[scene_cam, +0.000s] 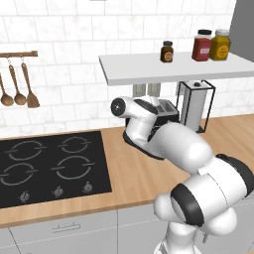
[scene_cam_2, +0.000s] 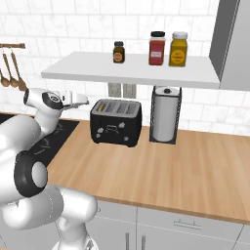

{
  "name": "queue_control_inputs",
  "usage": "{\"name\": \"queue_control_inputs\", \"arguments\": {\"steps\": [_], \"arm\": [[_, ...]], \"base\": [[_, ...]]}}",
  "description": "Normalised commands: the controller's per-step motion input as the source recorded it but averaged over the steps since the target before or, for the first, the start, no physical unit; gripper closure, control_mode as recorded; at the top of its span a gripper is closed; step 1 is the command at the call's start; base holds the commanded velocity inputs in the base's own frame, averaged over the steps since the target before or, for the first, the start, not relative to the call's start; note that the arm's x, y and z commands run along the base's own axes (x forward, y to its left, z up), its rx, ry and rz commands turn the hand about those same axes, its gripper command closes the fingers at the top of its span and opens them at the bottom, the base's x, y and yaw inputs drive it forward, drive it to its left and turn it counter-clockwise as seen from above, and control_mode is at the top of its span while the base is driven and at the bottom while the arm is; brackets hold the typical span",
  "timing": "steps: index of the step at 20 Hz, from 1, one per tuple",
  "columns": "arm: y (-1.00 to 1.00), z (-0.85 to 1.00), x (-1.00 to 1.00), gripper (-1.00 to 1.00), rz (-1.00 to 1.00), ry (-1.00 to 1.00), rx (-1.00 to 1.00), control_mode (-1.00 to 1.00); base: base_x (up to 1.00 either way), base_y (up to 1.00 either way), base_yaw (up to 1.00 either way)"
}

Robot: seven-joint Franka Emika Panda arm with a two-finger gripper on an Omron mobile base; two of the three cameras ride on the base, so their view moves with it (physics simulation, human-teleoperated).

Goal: Start the toaster. Once the lever pops up, take the bread to the plate on the dining counter.

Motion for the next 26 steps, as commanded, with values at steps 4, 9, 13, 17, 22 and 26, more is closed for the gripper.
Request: {"name": "queue_control_inputs", "arguments": {"steps": [4,9,13,17,22,26], "arm": [[0.0,0.0,0.0,-1.0,0.0,0.0,0.0,-1.0],[0.0,0.0,0.0,-1.0,0.0,0.0,0.0,-1.0],[0.0,0.0,0.0,-1.0,0.0,0.0,0.0,-1.0],[0.0,0.0,0.0,-1.0,0.0,0.0,0.0,-1.0],[0.0,0.0,0.0,-1.0,0.0,0.0,0.0,-1.0],[0.0,0.0,0.0,-1.0,0.0,0.0,0.0,-1.0]], "base": [[0.0,0.0,0.0],[0.0,0.0,0.0],[0.0,0.0,0.0],[0.0,0.0,0.0],[0.0,0.0,0.0],[0.0,0.0,0.0]]}}
